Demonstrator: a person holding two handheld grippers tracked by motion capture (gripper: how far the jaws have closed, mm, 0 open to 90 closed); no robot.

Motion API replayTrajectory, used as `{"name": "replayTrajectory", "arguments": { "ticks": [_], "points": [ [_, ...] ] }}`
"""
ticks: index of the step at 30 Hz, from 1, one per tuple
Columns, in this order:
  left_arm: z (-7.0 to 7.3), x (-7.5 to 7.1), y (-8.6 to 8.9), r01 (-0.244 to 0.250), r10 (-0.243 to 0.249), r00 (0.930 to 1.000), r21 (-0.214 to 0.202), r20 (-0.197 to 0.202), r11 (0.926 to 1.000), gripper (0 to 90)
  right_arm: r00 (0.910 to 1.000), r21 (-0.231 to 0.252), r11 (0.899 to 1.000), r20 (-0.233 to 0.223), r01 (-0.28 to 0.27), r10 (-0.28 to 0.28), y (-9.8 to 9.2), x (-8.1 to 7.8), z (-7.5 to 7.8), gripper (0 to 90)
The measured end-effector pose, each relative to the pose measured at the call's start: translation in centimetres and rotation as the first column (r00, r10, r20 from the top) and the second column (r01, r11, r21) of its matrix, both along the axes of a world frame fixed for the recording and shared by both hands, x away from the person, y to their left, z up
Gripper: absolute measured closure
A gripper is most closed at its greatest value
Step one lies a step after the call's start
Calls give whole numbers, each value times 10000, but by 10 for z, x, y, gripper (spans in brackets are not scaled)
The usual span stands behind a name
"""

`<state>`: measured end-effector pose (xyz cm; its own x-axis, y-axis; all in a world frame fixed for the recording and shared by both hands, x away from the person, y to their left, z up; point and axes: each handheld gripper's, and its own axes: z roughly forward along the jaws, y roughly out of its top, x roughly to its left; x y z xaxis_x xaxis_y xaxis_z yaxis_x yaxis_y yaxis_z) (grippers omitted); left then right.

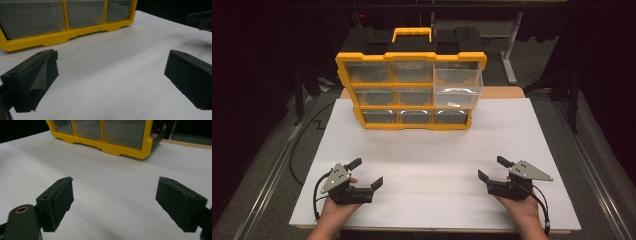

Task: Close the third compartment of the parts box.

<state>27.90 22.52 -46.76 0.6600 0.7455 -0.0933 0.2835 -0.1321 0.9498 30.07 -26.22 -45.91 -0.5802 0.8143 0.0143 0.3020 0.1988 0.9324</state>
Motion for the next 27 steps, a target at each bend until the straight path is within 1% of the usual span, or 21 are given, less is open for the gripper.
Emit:
{"name": "replayTrajectory", "arguments": {
  "ticks": [4,8,10,11,12,13,16,17,20,22,27],
  "points": [
    [0,0,1,-30,30,10000,-57,-2,10000,1,10000,104,9999,63,48,-49,1,0,1,218],
    [1,-2,3,-62,62,10000,-60,34,10000,1,9999,-13,10000,131,-17,18,2,-1,0,301],
    [1,-2,3,-73,73,10000,-110,12,9999,1,9999,-7,10000,85,-60,60,2,-1,0,337],
    [1,-2,3,-54,54,10000,-90,17,9999,1,9998,93,9998,-21,-174,174,1,-1,-1,360],
    [1,-2,3,-47,47,10000,-85,14,10000,1,9997,95,9997,-39,-232,232,1,0,-1,373],
    [1,-2,3,-50,50,10000,-96,11,9999,1,9998,29,9998,-34,-193,193,1,0,-2,389],
    [1,-2,3,-67,67,10000,-125,1,9999,1,9998,78,9998,25,-172,172,0,0,-2,434],
    [0,-2,3,-66,66,10000,-114,-4,9999,1,9999,44,9999,50,-146,146,0,0,-2,461],
    [0,-2,4,-84,84,10000,-137,-18,9999,1,9999,192,9997,-28,-163,164,-2,-1,-1,537],
    [0,-2,5,-94,94,10000,-170,-34,9998,1,9999,273,9996,8,-104,104,-4,-1,-1,588],
    [0,-2,4,-91,91,10000,-173,-30,9998,1,9999,237,9997,94,70,-73,-4,-3,2,695]
  ]
}}
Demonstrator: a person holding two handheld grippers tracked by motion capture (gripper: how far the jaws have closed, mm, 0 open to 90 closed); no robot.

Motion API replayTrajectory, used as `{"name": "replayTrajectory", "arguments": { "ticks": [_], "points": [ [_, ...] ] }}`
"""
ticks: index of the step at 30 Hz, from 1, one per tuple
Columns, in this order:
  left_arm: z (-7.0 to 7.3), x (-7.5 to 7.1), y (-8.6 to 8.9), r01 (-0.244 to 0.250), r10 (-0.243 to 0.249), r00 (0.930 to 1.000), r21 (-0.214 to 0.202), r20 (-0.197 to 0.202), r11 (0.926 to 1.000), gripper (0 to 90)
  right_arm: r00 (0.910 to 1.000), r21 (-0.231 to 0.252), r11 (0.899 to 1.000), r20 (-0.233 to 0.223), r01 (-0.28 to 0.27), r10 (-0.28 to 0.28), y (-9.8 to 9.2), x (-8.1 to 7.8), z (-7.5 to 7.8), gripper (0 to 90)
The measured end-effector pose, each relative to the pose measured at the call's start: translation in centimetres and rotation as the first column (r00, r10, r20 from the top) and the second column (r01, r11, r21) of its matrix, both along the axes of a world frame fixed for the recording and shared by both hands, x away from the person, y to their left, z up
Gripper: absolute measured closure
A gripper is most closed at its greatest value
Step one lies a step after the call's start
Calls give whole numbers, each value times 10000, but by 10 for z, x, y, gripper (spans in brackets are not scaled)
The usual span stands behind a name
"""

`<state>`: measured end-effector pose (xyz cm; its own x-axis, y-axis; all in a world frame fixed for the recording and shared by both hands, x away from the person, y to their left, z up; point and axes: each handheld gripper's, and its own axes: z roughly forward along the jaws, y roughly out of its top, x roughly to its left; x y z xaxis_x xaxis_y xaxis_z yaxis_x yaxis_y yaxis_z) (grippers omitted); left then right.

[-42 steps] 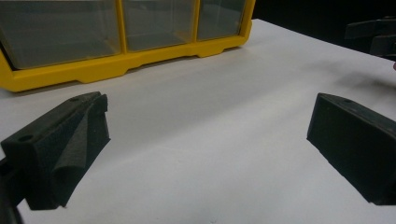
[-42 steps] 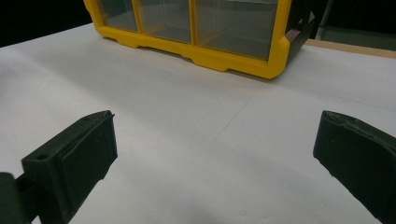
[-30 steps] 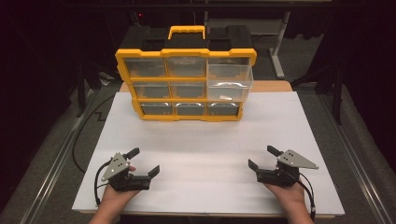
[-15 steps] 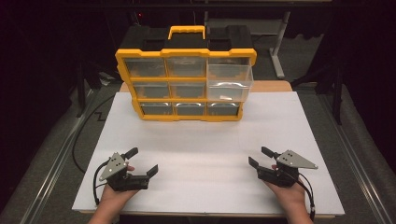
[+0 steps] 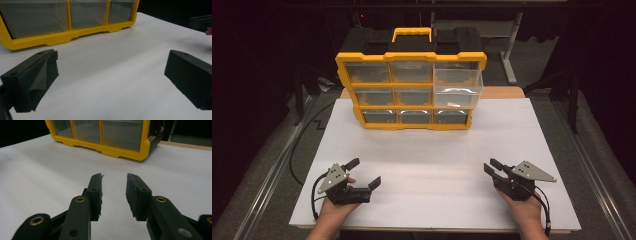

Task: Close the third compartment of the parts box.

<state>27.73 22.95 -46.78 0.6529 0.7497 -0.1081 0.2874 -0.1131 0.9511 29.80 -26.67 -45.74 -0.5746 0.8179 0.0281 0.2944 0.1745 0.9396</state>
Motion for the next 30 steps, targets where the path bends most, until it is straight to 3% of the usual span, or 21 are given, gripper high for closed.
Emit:
{"name": "replayTrajectory", "arguments": {
  "ticks": [14,23,30],
  "points": [
    [0,0,-1,7,-7,10000,31,40,10000,1,9996,-268,9993,28,276,-276,0,-2,1,900],
    [0,0,-3,69,-68,9998,-20,181,10000,1,9999,-239,9997,76,93,-92,8,-1,2,900],
    [-1,0,-4,222,-225,9997,299,82,9993,2,9996,-280,9996,272,-40,48,24,4,3,900]
  ]
}}
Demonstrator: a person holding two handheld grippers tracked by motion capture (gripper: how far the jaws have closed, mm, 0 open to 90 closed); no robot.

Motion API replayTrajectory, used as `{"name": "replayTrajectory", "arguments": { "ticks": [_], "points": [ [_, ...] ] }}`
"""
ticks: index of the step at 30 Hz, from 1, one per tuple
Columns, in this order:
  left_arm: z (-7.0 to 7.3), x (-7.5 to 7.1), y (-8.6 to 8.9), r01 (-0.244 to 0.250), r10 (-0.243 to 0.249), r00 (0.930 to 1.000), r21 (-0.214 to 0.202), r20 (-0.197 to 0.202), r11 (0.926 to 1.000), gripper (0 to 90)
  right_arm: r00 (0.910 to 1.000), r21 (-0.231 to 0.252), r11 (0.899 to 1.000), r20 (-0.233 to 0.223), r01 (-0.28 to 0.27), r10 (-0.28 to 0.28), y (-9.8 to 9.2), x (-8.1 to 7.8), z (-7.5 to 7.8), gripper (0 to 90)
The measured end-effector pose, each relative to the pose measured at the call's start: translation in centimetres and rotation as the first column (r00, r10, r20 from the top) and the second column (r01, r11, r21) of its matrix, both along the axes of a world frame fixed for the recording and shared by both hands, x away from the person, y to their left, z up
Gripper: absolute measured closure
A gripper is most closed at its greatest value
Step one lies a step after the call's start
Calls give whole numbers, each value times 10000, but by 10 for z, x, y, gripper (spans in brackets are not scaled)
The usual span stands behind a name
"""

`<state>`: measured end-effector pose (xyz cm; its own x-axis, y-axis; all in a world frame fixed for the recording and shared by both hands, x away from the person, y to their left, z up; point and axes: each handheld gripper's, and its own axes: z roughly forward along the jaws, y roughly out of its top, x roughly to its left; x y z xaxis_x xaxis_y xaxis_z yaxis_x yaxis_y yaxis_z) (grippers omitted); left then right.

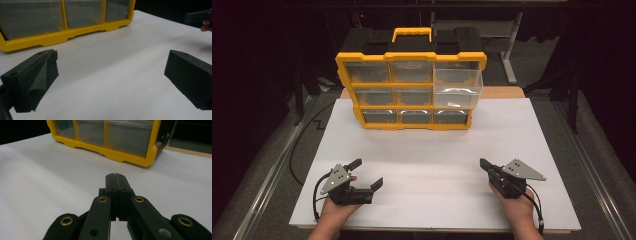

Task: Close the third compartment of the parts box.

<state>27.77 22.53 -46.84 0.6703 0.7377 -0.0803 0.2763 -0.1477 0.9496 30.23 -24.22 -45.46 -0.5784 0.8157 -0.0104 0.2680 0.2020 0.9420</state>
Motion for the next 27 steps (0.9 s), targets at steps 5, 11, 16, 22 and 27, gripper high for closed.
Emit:
{"name": "replayTrajectory", "arguments": {
  "ticks": [5,11,16,22,27],
  "points": [
    [0,1,1,-54,55,10000,-100,34,9999,2,9998,41,9998,32,-194,194,12,4,-1,900],
    [0,1,1,-132,136,9996,-162,233,9998,2,9988,30,9989,-80,-473,473,28,10,-1,900],
    [-1,3,3,-138,142,9999,-329,98,9994,2,9981,34,9981,-46,-609,609,43,17,1,900],
    [-2,3,4,-105,111,9998,-412,147,9991,2,9978,77,9978,54,-660,660,56,23,6,900],
    [-2,3,4,-85,91,9999,-451,131,9989,1,9977,214,9977,230,-648,643,59,27,15,900]
  ]
}}
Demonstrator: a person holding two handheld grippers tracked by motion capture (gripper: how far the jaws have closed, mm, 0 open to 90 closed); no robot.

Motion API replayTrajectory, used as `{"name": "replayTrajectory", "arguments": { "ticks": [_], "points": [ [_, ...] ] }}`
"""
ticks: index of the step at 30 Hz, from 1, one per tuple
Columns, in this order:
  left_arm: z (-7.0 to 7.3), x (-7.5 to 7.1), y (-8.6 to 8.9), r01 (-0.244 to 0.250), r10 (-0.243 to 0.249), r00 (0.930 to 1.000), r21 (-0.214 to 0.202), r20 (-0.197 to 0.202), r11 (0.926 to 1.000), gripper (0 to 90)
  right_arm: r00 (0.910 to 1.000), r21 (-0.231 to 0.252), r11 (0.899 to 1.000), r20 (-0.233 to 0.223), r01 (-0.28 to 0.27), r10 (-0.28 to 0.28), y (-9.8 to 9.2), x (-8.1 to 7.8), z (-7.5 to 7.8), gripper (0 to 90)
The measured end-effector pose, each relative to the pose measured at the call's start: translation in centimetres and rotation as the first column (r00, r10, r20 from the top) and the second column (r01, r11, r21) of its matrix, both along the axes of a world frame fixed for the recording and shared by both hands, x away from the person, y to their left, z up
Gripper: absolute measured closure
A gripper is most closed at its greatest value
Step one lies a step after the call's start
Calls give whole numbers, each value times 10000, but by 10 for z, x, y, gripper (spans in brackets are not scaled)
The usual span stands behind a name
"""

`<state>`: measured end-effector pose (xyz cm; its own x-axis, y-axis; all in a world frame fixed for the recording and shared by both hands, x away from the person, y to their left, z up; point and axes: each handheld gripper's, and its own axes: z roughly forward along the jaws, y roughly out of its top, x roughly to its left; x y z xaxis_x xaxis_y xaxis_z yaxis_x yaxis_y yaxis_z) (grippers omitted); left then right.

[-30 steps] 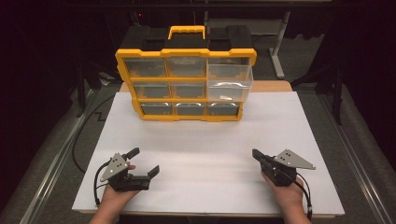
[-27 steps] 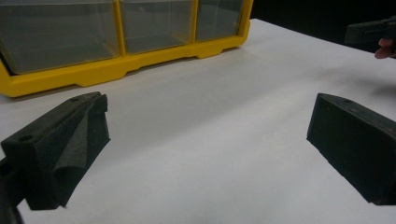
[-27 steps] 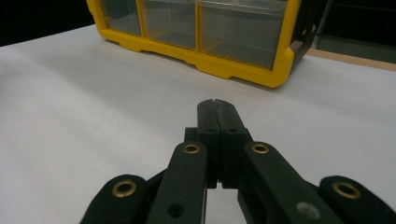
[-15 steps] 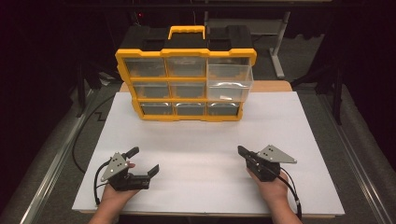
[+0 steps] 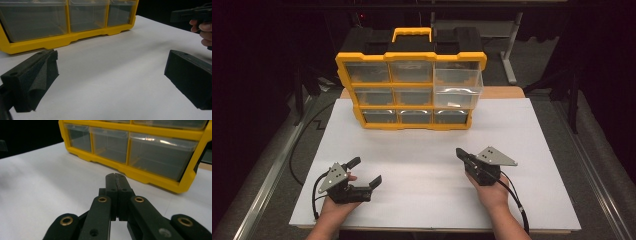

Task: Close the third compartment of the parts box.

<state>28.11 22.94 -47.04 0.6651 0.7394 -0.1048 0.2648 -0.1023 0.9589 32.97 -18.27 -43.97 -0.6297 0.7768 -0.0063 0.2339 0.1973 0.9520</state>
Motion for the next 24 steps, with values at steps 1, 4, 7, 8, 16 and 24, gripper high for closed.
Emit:
{"name": "replayTrajectory", "arguments": {
  "ticks": [1,4,7,8,16,24],
  "points": [
    [0,0,0,10,-10,10000,7,29,10000,2,10000,-27,10000,51,22,-22,1,1,3,900],
    [0,0,0,-3,4,10000,-37,38,10000,2,9998,-28,10000,221,-5,6,2,3,10,900],
    [0,0,-1,6,-6,10000,-33,25,10000,2,9994,-39,10000,357,20,-19,3,5,16,900],
    [0,0,-1,39,-39,10000,7,41,10000,2,9992,51,10000,394,-1,-1,4,6,19,900],
    [0,0,0,10,-10,10000,-36,25,10000,2,9963,88,9999,860,-56,48,10,10,43,900],
    [1,-1,1,-9,9,10000,-86,-33,10000,2,9934,152,9999,1147,-81,63,17,15,60,900]
  ]
}}
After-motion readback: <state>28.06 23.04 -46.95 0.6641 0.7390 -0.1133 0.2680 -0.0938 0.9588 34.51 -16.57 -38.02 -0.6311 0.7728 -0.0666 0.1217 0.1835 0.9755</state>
